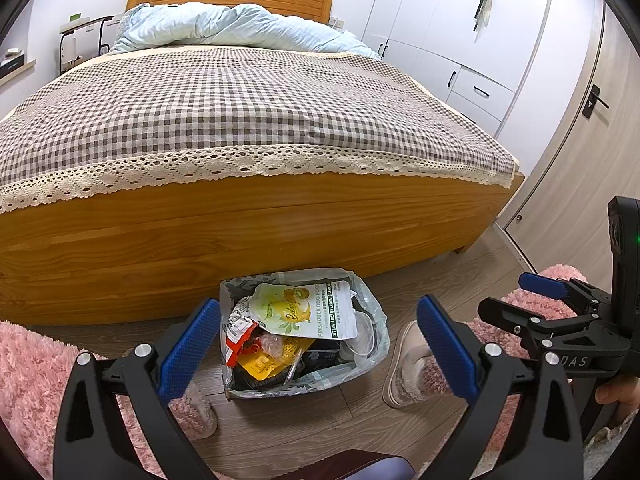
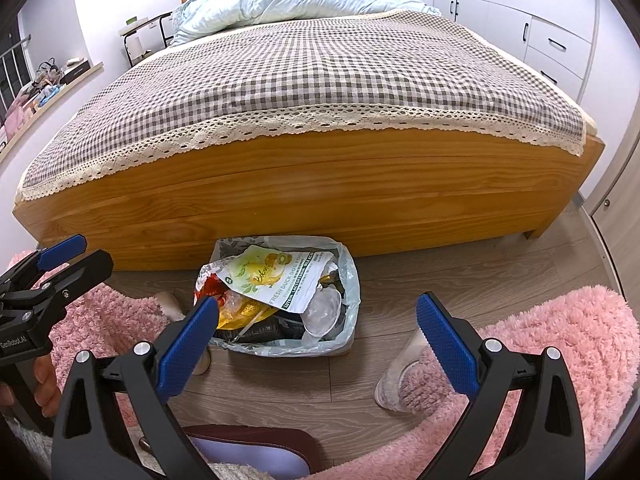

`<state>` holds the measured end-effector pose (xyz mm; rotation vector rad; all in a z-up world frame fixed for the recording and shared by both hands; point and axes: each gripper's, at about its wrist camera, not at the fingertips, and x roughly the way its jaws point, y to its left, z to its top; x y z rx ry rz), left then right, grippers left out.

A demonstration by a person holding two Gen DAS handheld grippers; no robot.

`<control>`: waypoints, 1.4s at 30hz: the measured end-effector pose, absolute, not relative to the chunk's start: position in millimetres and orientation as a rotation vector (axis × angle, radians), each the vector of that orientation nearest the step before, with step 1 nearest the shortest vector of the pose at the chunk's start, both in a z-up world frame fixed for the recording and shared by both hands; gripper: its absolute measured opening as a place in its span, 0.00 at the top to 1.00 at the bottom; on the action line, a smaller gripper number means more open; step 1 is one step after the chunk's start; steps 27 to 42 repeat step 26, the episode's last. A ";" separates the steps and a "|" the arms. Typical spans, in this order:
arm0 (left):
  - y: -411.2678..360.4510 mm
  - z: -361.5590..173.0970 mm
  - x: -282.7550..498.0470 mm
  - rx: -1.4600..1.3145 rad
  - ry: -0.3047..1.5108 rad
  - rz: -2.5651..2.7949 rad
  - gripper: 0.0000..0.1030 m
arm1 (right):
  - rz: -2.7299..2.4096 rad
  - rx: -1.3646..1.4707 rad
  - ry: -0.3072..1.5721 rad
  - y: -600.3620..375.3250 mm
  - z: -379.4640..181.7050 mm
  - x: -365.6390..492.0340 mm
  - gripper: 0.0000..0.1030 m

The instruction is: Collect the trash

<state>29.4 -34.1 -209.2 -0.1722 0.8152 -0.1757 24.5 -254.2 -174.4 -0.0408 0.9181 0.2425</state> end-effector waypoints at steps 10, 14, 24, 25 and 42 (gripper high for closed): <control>-34.5 -209.4 29.7 -0.170 0.818 -0.168 0.07 | 0.241 -0.039 0.920 -254.9 -174.7 24.7 0.08; -31.6 -212.8 31.5 -0.187 0.831 -0.158 0.07 | 0.243 -0.038 0.921 -254.7 -175.1 24.8 0.08; -32.9 -213.1 34.6 -0.177 0.829 -0.167 0.07 | 0.250 -0.034 0.930 -254.3 -181.0 27.0 0.08; -33.1 -213.1 35.3 -0.178 0.830 -0.167 0.07 | 0.250 -0.033 0.931 -254.1 -181.4 27.3 0.08; -32.4 -213.4 35.3 -0.181 0.832 -0.167 0.07 | 0.250 -0.033 0.932 -254.1 -181.9 28.1 0.08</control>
